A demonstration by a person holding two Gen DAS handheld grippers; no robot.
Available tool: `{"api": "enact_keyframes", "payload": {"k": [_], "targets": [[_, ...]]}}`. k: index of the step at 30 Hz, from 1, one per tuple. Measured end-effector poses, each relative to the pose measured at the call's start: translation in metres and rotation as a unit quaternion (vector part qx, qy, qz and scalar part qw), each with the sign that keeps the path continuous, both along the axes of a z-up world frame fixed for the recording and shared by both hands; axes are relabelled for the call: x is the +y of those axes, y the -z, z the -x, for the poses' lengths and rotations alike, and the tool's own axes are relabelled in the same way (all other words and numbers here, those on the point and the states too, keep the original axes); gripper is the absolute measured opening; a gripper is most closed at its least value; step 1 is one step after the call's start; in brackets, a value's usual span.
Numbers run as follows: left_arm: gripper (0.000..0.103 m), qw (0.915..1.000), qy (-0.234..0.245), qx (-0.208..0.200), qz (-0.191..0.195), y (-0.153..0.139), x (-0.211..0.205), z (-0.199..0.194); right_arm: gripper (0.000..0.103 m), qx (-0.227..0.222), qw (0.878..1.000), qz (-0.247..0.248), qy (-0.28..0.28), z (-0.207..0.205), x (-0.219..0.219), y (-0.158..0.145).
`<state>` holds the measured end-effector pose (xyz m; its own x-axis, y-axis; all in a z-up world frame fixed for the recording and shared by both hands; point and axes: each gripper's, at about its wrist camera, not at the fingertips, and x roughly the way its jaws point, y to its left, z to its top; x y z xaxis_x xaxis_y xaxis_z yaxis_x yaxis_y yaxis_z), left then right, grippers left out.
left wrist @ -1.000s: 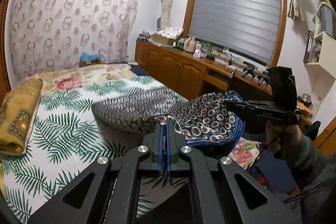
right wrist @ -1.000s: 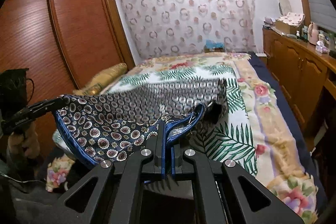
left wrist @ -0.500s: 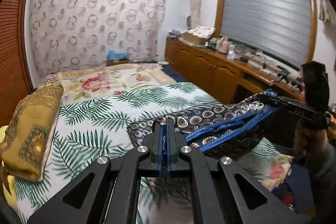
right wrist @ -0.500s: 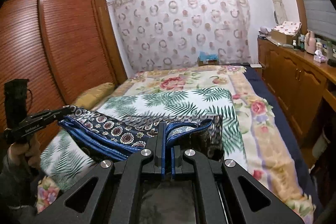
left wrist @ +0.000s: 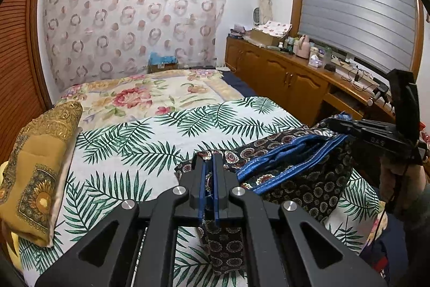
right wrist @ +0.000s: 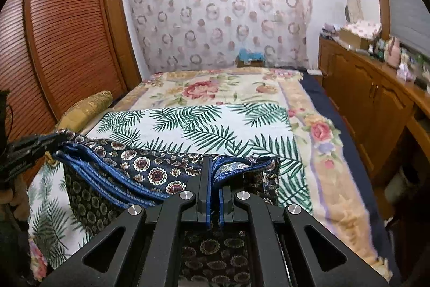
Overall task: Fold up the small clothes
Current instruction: 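Lift the robe end with both grippers and fold it over onto the robe, then release the robe and press the folded bundle flat with both open grippers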
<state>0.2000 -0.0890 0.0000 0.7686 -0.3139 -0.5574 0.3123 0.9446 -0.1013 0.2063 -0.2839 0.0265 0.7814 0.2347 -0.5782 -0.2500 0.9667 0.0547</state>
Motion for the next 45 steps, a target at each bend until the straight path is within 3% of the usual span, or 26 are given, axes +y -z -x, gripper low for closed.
{"api": "enact_keyframes", "payload": {"k": [4,5,6,9,12,13,14,16,21,30,35,43,45], "targets": [[0.019,1.0,0.002,-0.005,0.0,-0.005,-0.002,0.003,0.003,0.007,1.0,-0.011,0.009,-0.008,-0.004,-0.005],[0.029,0.9999,0.006,-0.01,0.002,-0.007,-0.002,0.006,0.003,0.006,1.0,-0.012,0.012,-0.009,-0.003,-0.006],[0.045,0.9999,0.009,-0.012,0.004,-0.008,-0.002,0.006,0.003,0.005,1.0,-0.009,0.014,-0.01,-0.002,-0.007],[0.076,0.9994,0.021,-0.02,0.018,-0.009,0.0,0.011,0.006,0.001,1.0,0.002,0.011,-0.011,0.005,-0.008],[0.077,0.9995,0.026,-0.012,0.017,-0.004,-0.003,0.013,0.025,-0.004,1.0,0.023,0.015,-0.009,0.01,-0.006],[0.077,0.9995,0.027,-0.008,0.014,0.001,-0.003,0.013,0.041,-0.007,0.999,0.028,0.017,-0.008,0.012,-0.008],[0.077,0.9996,0.026,-0.004,0.011,0.004,-0.004,0.013,0.05,-0.011,0.999,0.033,0.023,-0.008,0.013,-0.009],[0.077,0.9996,0.025,0.009,0.005,0.013,-0.006,0.011,0.057,-0.021,0.999,0.027,0.03,-0.006,0.011,-0.013],[0.077,0.9988,0.027,0.041,-0.01,0.033,-0.01,0.008,0.058,-0.026,0.999,0.011,0.029,0.003,0.003,-0.016],[0.077,0.9948,0.033,0.086,-0.042,0.064,-0.016,-0.002,0.058,0.028,0.997,0.062,0.03,0.014,-0.011,0.019],[0.077,0.9913,0.038,0.114,-0.053,0.08,-0.02,-0.01,0.058,0.059,0.997,0.033,0.038,0.008,-0.028,0.03],[0.08,0.9891,0.042,0.133,-0.048,0.092,-0.022,-0.013,0.057,0.066,0.998,-0.001,0.019,-0.002,-0.033,0.024],[0.082,0.9887,0.044,0.132,-0.056,0.093,-0.024,-0.013,0.048,0.067,0.998,0.001,0.016,-0.006,-0.033,0.024]]}}
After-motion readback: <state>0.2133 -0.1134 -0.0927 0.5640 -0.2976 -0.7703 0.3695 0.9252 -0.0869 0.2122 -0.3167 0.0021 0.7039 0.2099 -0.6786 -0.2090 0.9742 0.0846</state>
